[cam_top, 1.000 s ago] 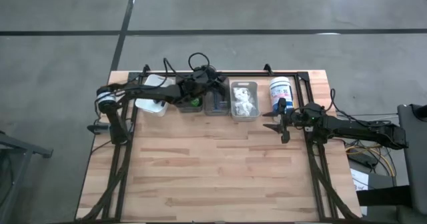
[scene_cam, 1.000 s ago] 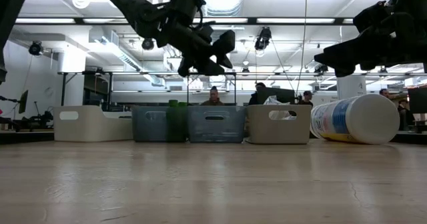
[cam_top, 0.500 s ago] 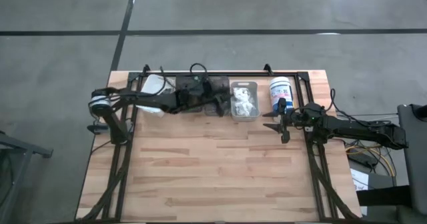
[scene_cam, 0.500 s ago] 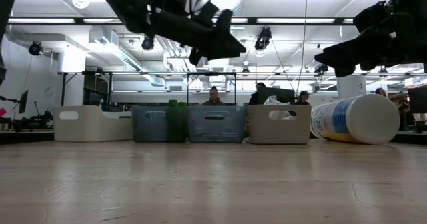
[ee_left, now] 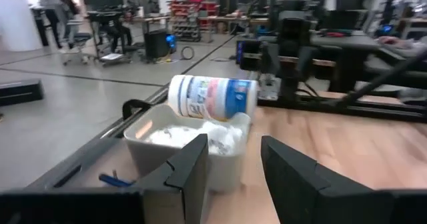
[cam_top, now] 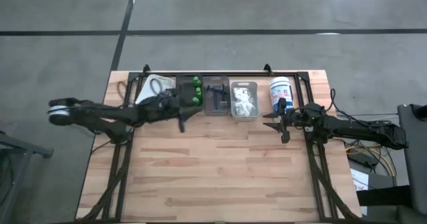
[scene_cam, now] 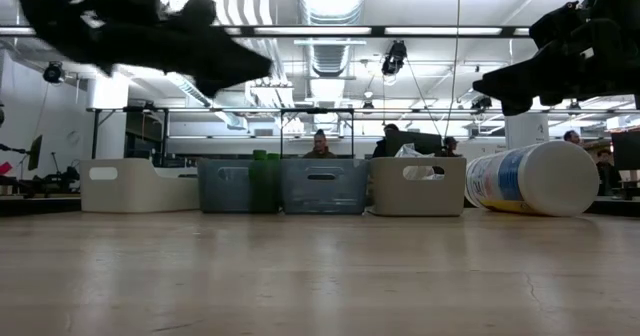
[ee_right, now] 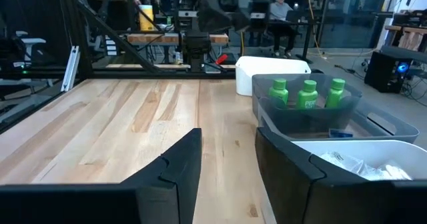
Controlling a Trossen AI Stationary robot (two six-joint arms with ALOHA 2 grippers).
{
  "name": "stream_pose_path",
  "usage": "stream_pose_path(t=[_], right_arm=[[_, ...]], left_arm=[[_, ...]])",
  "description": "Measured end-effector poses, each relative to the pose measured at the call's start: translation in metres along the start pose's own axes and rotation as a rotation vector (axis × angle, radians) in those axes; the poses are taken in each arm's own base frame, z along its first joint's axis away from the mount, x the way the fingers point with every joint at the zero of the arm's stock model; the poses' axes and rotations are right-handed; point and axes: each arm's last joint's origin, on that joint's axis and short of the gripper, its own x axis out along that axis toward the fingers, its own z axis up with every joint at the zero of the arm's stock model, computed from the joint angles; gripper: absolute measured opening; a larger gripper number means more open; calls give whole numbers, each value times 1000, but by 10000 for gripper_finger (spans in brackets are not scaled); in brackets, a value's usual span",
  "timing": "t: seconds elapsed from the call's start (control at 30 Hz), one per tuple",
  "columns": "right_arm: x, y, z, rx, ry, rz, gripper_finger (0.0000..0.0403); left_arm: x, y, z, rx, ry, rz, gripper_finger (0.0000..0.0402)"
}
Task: Pick & Place Travel size toiletries
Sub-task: Return to Home Position
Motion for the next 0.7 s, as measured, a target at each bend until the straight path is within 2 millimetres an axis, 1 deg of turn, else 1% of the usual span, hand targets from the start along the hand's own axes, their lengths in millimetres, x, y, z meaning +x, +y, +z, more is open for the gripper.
stream_pose_path(t=[0.1, 0.2, 0.37, 0.5, 0.7], right_arm=[[0, 0, 0, 0, 0, 0, 126], [0, 0, 0, 0, 0, 0, 118], [0, 0, 0, 0, 0, 0, 104], [0, 0, 0, 0, 0, 0, 91], [0, 0, 0, 0, 0, 0, 70]], left_arm=[[-29, 1, -10, -1, -20, -41, 145], [-53, 1, -19, 1, -63, -73, 145], [-84, 3, -39, -2, -114, -81, 145], [-91, 1, -44, 1, -38, -114, 145], [-98, -7, -42, 73, -71, -188, 145]])
